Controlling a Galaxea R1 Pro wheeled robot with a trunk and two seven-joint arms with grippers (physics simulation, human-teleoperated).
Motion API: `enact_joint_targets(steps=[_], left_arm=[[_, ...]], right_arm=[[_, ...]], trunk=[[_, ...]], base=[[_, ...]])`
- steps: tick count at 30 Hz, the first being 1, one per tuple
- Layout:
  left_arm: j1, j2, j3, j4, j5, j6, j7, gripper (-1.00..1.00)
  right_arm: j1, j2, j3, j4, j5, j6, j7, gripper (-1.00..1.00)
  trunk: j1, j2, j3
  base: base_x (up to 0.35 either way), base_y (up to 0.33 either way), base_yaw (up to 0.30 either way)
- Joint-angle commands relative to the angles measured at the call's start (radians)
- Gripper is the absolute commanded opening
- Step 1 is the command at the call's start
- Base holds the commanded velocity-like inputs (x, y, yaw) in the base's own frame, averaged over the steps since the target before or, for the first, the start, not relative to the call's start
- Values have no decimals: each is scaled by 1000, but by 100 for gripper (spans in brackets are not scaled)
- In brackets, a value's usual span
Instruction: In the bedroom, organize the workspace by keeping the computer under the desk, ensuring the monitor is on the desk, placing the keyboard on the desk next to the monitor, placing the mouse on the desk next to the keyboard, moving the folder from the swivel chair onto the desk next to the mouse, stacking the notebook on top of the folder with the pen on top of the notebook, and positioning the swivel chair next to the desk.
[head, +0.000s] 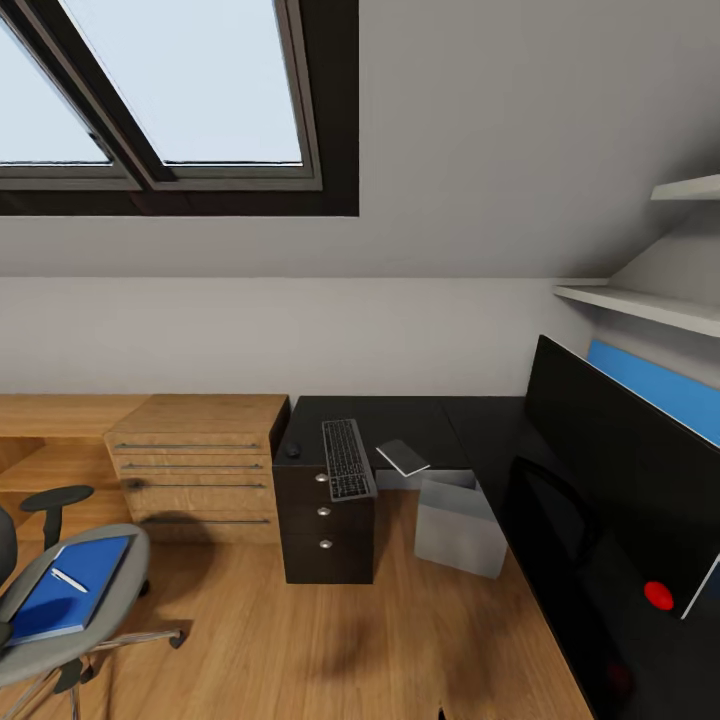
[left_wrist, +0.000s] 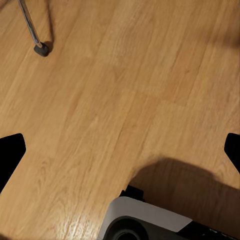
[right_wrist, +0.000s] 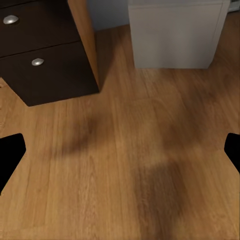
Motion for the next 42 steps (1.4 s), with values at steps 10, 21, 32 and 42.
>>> enact_joint_targets(steps=[10,21,32,42], left_arm=[[0,1,-9,27,8,-35,6,100],[0,2,-7,29,10,-42,7,100],[0,3,-4,30,11,-42,7,100],[0,4,-4,30,10,-43,7,100]], right_arm=[[-3,-5,4,-258,-9,48,-23,100],[-4,-34,-9,-908,-12,697,-279,100],[2,-39,-102,-1210,-115,988,-390,100],[3,-40,-107,-1137,-119,943,-392,100]], trunk=[[0,-1,-2],[0,-1,-2],[0,-1,-2],[0,-1,-2]], base=[[0,0,0],[0,0,0],[0,0,0],[-36,76,-9]])
